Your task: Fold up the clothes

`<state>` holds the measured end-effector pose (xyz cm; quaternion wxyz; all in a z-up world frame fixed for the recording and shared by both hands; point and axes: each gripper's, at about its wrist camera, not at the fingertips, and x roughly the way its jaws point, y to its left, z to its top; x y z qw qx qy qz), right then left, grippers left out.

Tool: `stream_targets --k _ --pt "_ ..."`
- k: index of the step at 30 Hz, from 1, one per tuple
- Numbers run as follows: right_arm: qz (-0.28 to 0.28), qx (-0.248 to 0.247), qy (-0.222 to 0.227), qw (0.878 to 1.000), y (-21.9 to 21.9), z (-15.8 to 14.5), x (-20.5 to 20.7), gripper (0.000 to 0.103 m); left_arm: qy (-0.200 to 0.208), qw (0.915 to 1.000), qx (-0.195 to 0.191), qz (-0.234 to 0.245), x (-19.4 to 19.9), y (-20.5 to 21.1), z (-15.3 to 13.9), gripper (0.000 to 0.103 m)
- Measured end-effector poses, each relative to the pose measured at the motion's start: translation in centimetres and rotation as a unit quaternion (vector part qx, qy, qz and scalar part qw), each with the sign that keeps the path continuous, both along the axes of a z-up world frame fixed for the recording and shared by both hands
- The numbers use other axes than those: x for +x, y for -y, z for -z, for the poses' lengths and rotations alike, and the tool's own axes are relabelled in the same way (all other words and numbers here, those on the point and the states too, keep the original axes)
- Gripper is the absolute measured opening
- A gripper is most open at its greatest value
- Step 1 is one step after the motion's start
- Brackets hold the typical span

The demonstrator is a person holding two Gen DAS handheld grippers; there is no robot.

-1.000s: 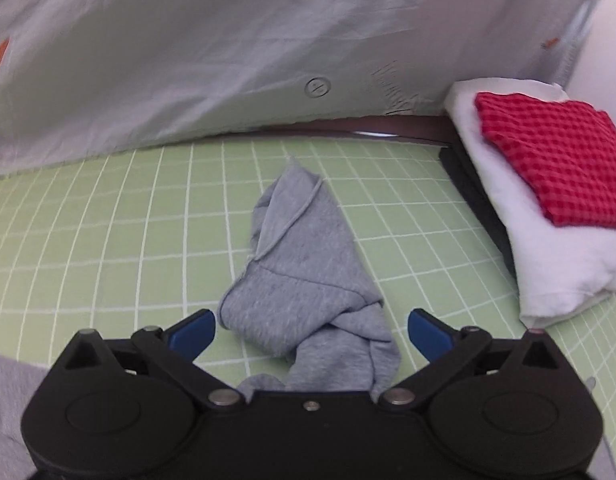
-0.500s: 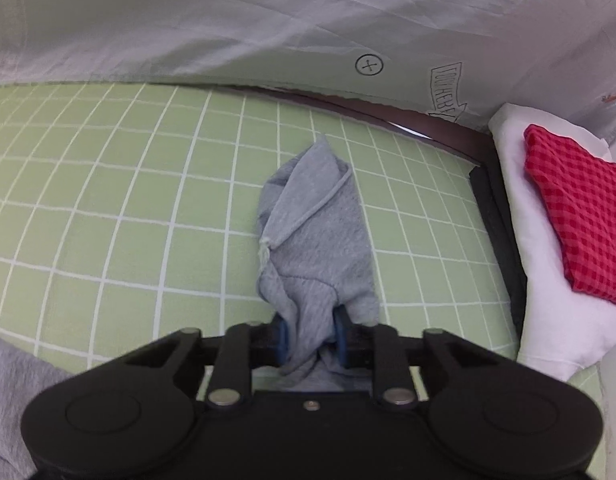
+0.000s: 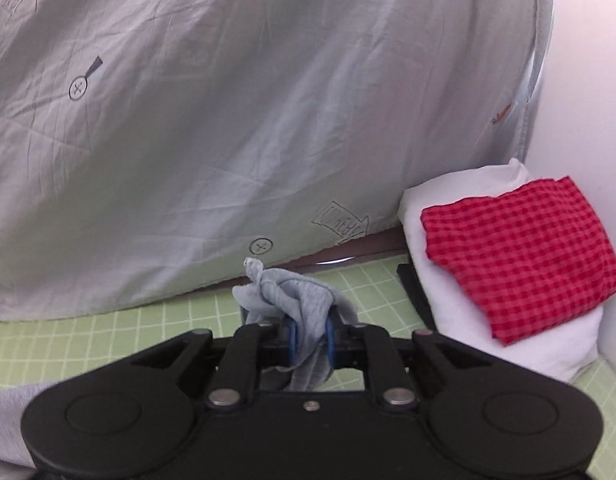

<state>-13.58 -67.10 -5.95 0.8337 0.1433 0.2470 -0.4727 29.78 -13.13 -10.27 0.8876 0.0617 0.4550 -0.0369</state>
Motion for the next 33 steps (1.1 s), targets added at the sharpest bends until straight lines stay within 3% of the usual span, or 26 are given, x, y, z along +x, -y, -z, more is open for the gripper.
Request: stream_targets --k 1,2,3,4,8,11,12,16,18,22,27,30,33 --pt "0.005 0.003 0.006 1.000 0.0 0.1 0.0 0.039 0.001 1.0000 -0.002 0.002 -0.1 0.1 -0.1 0.052" --pt "0.010 0.005 0.013 1.000 0.0 0.3 -0.1 0.041 0.005 1.0000 -0.001 0.001 -0.2 0.3 -0.3 0.081" --pt "0.013 0.009 0.015 1.000 0.0 0.4 -0.1 0.040 0.013 0.9999 0.003 -0.002 -0.5 0.4 -0.6 0.092" --pt "0.014 0.016 0.016 1.000 0.1 0.6 -0.1 0.037 0.023 0.9997 0.003 -0.003 -0.8 0.4 -0.9 0.096" --pt "0.023 0.060 0.019 0.998 0.5 2.2 -0.4 0.036 0.029 0.9995 -0.004 -0.012 -1.6 0.6 -1.5 0.096" --pt "0.028 0.083 0.009 0.996 0.6 3.5 -0.4 0.047 0.014 0.9998 -0.010 -0.008 -2.3 0.9 -1.2 0.099" --pt "0.031 0.088 0.000 0.996 0.7 4.0 -0.3 0.053 0.010 0.9999 -0.008 0.000 -2.6 1.2 -1.0 0.099" --pt "0.046 0.115 -0.026 0.992 0.8 6.7 -0.1 0.094 -0.008 0.9994 0.016 0.029 -3.8 2.4 0.4 0.100" --pt "0.046 0.132 -0.028 0.990 0.9 8.1 -0.1 0.103 -0.026 0.9983 0.032 0.042 -4.2 2.8 1.5 0.102" --pt "0.039 0.170 -0.020 0.984 0.9 10.7 0.0 0.103 -0.036 0.9973 0.040 0.050 -4.9 3.0 2.4 0.103" --pt "0.084 0.199 0.017 0.976 0.6 12.4 -0.7 0.103 -0.044 0.9983 0.015 0.035 -4.8 2.3 2.6 0.103" --pt "0.088 0.199 0.014 0.976 0.1 12.6 -0.3 0.103 -0.044 0.9985 0.003 0.033 -4.6 2.0 2.7 0.103" --pt "0.091 0.158 -0.002 0.983 -1.1 11.7 0.3 0.102 -0.044 0.9985 -0.002 0.032 -4.6 1.9 2.8 0.103"
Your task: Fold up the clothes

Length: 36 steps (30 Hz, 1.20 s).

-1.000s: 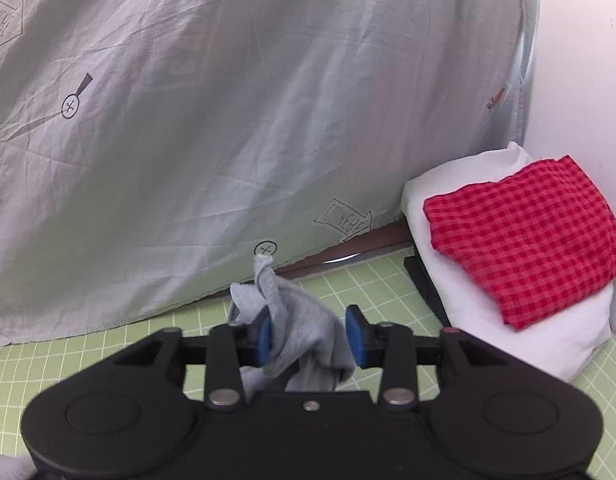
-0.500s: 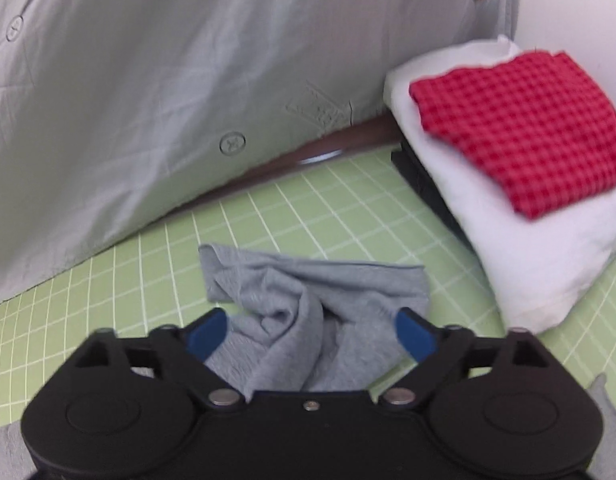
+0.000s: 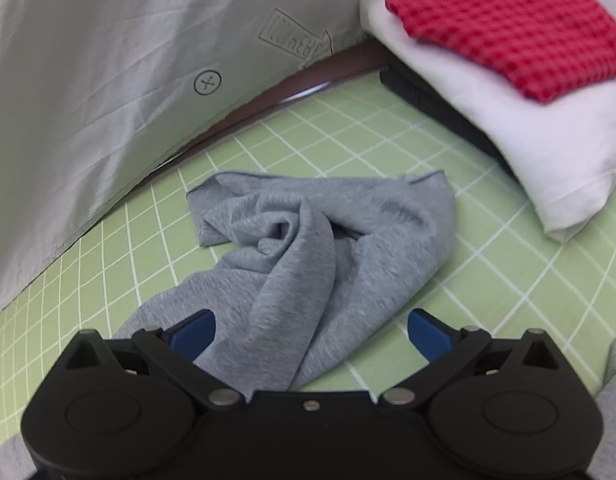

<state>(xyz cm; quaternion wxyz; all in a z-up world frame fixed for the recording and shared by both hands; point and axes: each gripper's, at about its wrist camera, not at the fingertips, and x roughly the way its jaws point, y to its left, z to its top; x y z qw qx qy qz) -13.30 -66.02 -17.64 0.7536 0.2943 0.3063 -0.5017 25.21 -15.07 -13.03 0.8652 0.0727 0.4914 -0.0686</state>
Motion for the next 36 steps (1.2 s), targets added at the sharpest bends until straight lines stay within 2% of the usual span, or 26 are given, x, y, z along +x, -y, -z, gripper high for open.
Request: stream_targets --k 3,5,6,7,8,9,10,12,16,18,20,21,22,23,27,30,33,36 --pt "-0.012 -0.052 -0.014 0.998 -1.1 -1.4 0.7 0.089 -0.001 1.0000 -0.001 -0.001 0.1 0.1 0.0 0.103" --pt "-0.037 -0.049 -0.019 0.998 -0.9 -1.5 1.4 0.077 -0.001 1.0000 -0.003 -0.002 0.1 0.1 0.0 0.103" --pt "-0.046 -0.042 -0.023 0.998 -0.7 -1.4 1.8 0.063 -0.001 1.0000 -0.004 -0.003 0.2 0.1 0.1 0.103" --pt "-0.050 -0.030 -0.025 0.998 -0.3 -1.1 2.1 0.043 -0.001 1.0000 -0.004 -0.003 0.2 0.1 0.1 0.103" --pt "-0.051 -0.016 -0.025 0.998 0.1 -0.8 2.3 0.031 -0.002 1.0000 -0.004 -0.003 0.2 0.1 0.1 0.103" --pt "-0.050 -0.002 -0.020 0.999 0.5 -0.5 2.3 0.010 -0.002 1.0000 -0.005 -0.003 0.2 0.1 0.1 0.103" --pt "-0.047 0.003 -0.009 0.999 0.9 -0.6 2.4 0.001 -0.002 1.0000 -0.006 -0.003 0.2 0.0 0.1 0.103" --pt "-0.047 0.000 0.008 0.999 1.4 -1.2 2.6 0.001 -0.002 1.0000 -0.008 -0.002 0.2 0.0 0.1 0.103" --pt "-0.074 -0.050 0.038 0.995 4.2 -5.1 5.7 0.001 -0.004 1.0000 -0.009 0.001 0.3 -0.1 0.2 0.103" --pt "-0.103 -0.061 0.078 0.990 5.9 -7.0 8.0 0.001 -0.005 0.9999 -0.010 0.003 0.4 -0.1 0.2 0.103" --pt "-0.153 -0.066 0.130 0.977 6.8 -8.6 10.2 0.015 -0.007 0.9999 -0.010 0.004 0.5 -0.1 0.2 0.103" --pt "-0.165 -0.074 0.136 0.974 6.7 -8.9 10.6 0.041 -0.009 0.9999 -0.010 0.004 0.6 -0.1 0.2 0.103" --pt "-0.171 -0.085 0.133 0.972 6.3 -8.9 10.8 0.048 -0.010 0.9999 -0.010 0.004 0.6 -0.1 0.2 0.103" --pt "-0.178 -0.096 0.130 0.971 6.0 -9.0 10.9 0.050 -0.011 0.9999 -0.010 0.005 0.7 -0.1 0.2 0.103" --pt "-0.112 -0.066 0.084 0.988 5.1 -6.0 7.5 0.050 -0.006 0.9999 -0.012 0.003 0.5 -0.1 0.3 0.103" --pt "-0.061 -0.036 0.015 0.997 4.3 -2.9 4.9 0.050 0.000 0.9999 -0.012 0.001 0.3 -0.1 0.4 0.103" --pt "-0.005 0.018 0.016 1.000 3.8 -0.2 2.2 0.051 -0.002 0.9999 -0.012 -0.001 0.4 0.0 0.3 0.103" --pt "0.034 0.049 0.034 0.998 3.1 1.3 0.9 0.058 -0.008 0.9999 -0.011 -0.003 0.6 0.0 0.3 0.103"
